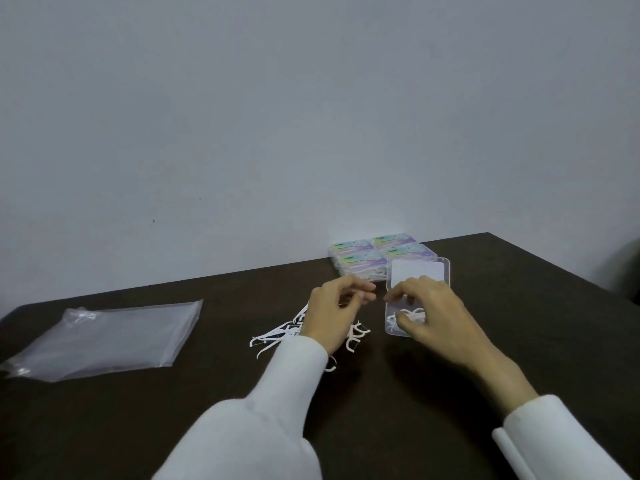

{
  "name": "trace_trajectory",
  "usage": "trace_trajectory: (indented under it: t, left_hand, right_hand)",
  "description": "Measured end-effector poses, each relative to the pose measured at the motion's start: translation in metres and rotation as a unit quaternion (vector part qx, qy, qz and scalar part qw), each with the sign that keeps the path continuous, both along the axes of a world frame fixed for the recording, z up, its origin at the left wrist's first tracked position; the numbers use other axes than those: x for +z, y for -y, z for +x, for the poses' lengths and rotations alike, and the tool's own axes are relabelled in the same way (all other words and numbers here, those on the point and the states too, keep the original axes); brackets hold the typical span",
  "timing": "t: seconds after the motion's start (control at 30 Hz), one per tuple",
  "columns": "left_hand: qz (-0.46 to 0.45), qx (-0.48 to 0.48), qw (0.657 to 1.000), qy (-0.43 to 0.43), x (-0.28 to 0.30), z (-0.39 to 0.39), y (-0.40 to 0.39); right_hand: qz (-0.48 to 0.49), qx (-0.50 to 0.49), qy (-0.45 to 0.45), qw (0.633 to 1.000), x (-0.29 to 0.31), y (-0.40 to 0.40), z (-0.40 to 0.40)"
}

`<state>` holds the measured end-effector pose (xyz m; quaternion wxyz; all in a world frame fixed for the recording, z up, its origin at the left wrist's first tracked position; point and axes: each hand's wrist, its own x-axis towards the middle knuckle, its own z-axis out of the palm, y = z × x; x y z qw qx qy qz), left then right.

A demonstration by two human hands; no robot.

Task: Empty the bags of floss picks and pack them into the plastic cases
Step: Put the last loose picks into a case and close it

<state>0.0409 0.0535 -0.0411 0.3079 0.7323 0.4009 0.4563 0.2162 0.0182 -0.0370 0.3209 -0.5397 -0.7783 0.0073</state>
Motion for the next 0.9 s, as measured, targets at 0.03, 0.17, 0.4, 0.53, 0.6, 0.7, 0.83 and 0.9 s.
trace_trajectory:
  t: [0.03, 0.17, 0.4, 0.53, 0.6, 0.7, 0.83, 0.9]
  left_hand:
    - [0.007, 0.003, 1.0, -0.014, 0.0, -0.01, 0.0]
    - [0.012, 0.024, 0.994, -0.107, -0.002, -0.053, 0.001]
    - [-0.09, 0.026, 0.969, -0.229, -0.012, -0.109, 0.008]
    - [-0.116, 0.008, 0.966, -0.233, -0.017, -0.112, 0.009]
    - [-0.098, 0.019, 0.97, -0.223, -0.019, -0.11, 0.009]
    - [-0.077, 0.032, 0.976, -0.2, -0.02, -0.107, 0.011]
    - [-0.064, 0.043, 0.982, -0.174, -0.02, -0.102, 0.014]
    - [-0.051, 0.047, 0.982, -0.173, -0.019, -0.101, 0.016]
  right_hand:
    - [0.001, 0.011, 0.013, 1.0, 0.001, 0.002, -0.005]
    - [0.004, 0.02, 0.109, 0.994, -0.003, 0.004, -0.024]
    - [-0.062, 0.002, 0.273, 0.96, -0.012, -0.014, -0.052]
    - [-0.096, 0.011, 0.307, 0.947, -0.01, -0.022, -0.062]
    - [-0.081, 0.02, 0.294, 0.952, -0.011, -0.021, -0.062]
    - [-0.057, 0.044, 0.256, 0.964, -0.01, -0.018, -0.062]
    - [-0.063, 0.065, 0.215, 0.972, -0.007, -0.018, -0.061]
    - [-0.06, 0.068, 0.21, 0.973, -0.007, -0.016, -0.062]
